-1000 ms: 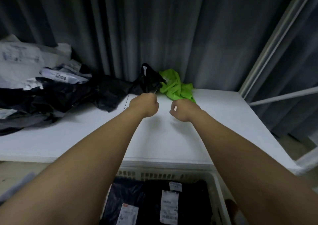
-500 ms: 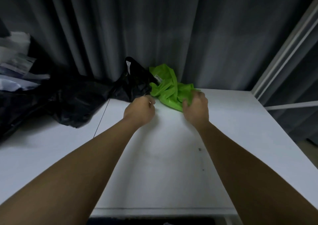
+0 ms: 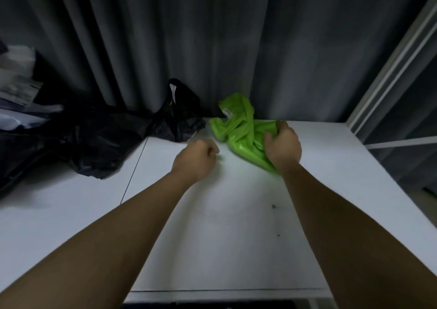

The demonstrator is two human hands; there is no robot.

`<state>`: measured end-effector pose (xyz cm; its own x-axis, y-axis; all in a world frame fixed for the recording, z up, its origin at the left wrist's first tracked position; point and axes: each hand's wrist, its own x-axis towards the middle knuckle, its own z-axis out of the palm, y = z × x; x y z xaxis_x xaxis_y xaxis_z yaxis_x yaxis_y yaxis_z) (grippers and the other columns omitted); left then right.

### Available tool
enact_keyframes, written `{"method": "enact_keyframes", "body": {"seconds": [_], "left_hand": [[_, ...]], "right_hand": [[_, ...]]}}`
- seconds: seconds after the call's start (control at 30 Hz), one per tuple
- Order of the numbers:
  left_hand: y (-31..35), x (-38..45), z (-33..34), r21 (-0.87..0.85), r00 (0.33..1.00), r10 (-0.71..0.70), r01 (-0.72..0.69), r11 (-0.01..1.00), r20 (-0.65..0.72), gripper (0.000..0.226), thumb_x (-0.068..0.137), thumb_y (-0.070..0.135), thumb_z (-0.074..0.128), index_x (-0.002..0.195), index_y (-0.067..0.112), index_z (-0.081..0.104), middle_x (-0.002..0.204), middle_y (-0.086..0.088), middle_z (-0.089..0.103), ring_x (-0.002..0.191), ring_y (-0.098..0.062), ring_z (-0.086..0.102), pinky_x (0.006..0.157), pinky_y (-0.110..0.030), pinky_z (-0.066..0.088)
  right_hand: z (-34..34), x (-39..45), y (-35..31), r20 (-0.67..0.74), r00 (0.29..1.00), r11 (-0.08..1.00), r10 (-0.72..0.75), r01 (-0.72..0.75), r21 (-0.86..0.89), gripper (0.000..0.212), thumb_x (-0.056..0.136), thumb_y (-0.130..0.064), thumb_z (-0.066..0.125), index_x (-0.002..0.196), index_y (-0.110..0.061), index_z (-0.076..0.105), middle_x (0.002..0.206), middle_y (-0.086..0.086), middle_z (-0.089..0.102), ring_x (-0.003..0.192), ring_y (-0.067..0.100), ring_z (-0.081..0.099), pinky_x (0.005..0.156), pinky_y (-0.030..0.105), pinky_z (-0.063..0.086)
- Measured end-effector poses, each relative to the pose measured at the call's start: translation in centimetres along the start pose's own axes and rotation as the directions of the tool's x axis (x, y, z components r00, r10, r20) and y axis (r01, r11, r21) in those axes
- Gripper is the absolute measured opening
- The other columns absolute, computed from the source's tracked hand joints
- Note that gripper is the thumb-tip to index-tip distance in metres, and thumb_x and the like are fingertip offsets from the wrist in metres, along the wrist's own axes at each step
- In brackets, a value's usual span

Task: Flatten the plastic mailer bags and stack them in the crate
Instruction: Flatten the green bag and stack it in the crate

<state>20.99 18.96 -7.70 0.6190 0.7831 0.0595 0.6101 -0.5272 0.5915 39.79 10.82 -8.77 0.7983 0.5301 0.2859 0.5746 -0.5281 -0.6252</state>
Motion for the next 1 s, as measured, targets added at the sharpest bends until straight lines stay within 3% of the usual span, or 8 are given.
{"method": "enact_keyframes", "body": {"seconds": [0.1, 0.23, 0.33, 0.43, 0.6, 0.73, 0.83, 1.0], "left_hand": [[1.2, -2.3, -1.0, -0.031, 0.999, -0.031, 0.03, 0.999, -0.01, 0.022, 0.092, 0.016, 0.046, 0.099, 0.023, 0.066, 0.1, 0.001, 0.065, 0.095, -0.023, 0.062, 0.083, -0.032, 0.05], [3.2, -5.6, -2.4, -0.126, 0.995, -0.061, 0.051, 0.991, -0.078, 0.027, 0.095, 0.022, 0.047, 0.119, 0.018, 0.058, 0.121, -0.006, 0.06, 0.108, -0.025, 0.057, 0.091, -0.033, 0.045], [5.0, -8.4, -3.7, -0.208, 0.988, -0.056, 0.025, 0.978, -0.146, 0.042, 0.097, 0.033, 0.048, 0.134, 0.013, 0.046, 0.137, -0.013, 0.045, 0.125, -0.03, 0.045, 0.102, -0.036, 0.038], [6.1, -10.9, -5.2, -0.329, 0.972, -0.097, 0.021, 0.944, -0.216, 0.06, 0.095, 0.043, 0.049, 0.146, 0.018, 0.03, 0.151, -0.011, 0.024, 0.139, -0.029, 0.026, 0.112, -0.037, 0.026], [4.8, -13.9, -6.7, -0.288, 0.978, -0.122, 0.07, 0.955, -0.167, 0.066, 0.094, 0.048, 0.048, 0.15, 0.033, 0.018, 0.159, -0.007, 0.006, 0.146, -0.026, 0.008, 0.118, -0.039, 0.015], [1.8, -15.9, -5.8, -0.119, 0.99, -0.142, 0.139, 0.983, -0.017, 0.061, 0.095, 0.046, 0.043, 0.15, 0.036, 0.017, 0.157, -0.01, 0.016, 0.14, -0.033, 0.026, 0.115, -0.042, 0.023], [0.7, -16.8, -4.7, -0.109, 0.981, -0.156, 0.169, 0.98, 0.118, 0.065, 0.093, 0.059, 0.04, 0.149, 0.043, 0.01, 0.152, -0.009, 0.027, 0.134, -0.032, 0.039, 0.112, -0.045, 0.029], [1.1, -17.0, -4.5, -0.01, 0.99, -0.128, 0.129, 0.992, 0.057, 0.07, 0.091, 0.052, 0.047, 0.148, 0.035, 0.012, 0.144, -0.008, 0.035, 0.119, -0.034, 0.052, 0.096, -0.039, 0.04]], "right_hand": [[-4.1, -1.5, -0.3, -0.016, 0.998, 0.998, -0.058, 0.059, 0.021, 0.025, 0.09, -0.019, 0.05, 0.111, -0.006, 0.053, 0.098, 0.022, 0.062, 0.09, 0.041, 0.058, 0.068, 0.035, 0.038], [-8.9, -4.7, -1.7, 0.031, 0.98, 0.98, -0.196, 0.197, -0.041, 0.021, 0.09, -0.02, 0.052, 0.108, -0.009, 0.05, 0.093, 0.021, 0.062, 0.087, 0.04, 0.057, 0.066, 0.036, 0.034], [-11.6, -8.2, -3.2, 0.059, 0.946, 0.946, -0.318, 0.321, -0.046, 0.02, 0.092, -0.018, 0.052, 0.109, -0.008, 0.051, 0.095, 0.02, 0.062, 0.088, 0.038, 0.056, 0.066, 0.037, 0.035], [-12.2, -11.6, -4.4, 0.062, 0.91, 0.911, -0.41, 0.405, 0.074, 0.013, 0.091, -0.014, 0.053, 0.1, -0.006, 0.052, 0.093, 0.014, 0.06, 0.085, 0.033, 0.055, 0.066, 0.036, 0.035], [-10.1, -17.2, -4.6, 0.062, 0.946, 0.898, -0.318, 0.28, 0.339, 0.011, 0.084, -0.021, 0.05, 0.089, -0.012, 0.052, 0.089, 0.005, 0.057, 0.083, 0.02, 0.052, 0.07, 0.03, 0.037], [-7.6, -20.1, -3.0, 0.168, 0.971, 0.935, -0.167, 0.102, 0.341, 0.006, 0.089, -0.012, 0.056, 0.085, -0.01, 0.052, 0.085, 0.007, 0.055, 0.082, 0.025, 0.052, 0.069, 0.03, 0.033], [-6.8, -21.2, -2.6, 0.227, 0.965, 0.956, -0.134, 0.065, 0.288, 0.03, 0.094, -0.034, 0.055, 0.074, -0.016, 0.042, 0.067, -0.002, 0.047, 0.064, 0.017, 0.045, 0.062, 0.035, 0.033], [-6.8, -20.5, -2.3, 0.165, 0.986, 0.966, -0.02, -0.024, 0.257, 0.036, 0.098, -0.028, 0.05, 0.066, -0.017, 0.038, 0.058, -0.002, 0.045, 0.066, 0.027, 0.05, 0.06, 0.033, 0.032]]}}
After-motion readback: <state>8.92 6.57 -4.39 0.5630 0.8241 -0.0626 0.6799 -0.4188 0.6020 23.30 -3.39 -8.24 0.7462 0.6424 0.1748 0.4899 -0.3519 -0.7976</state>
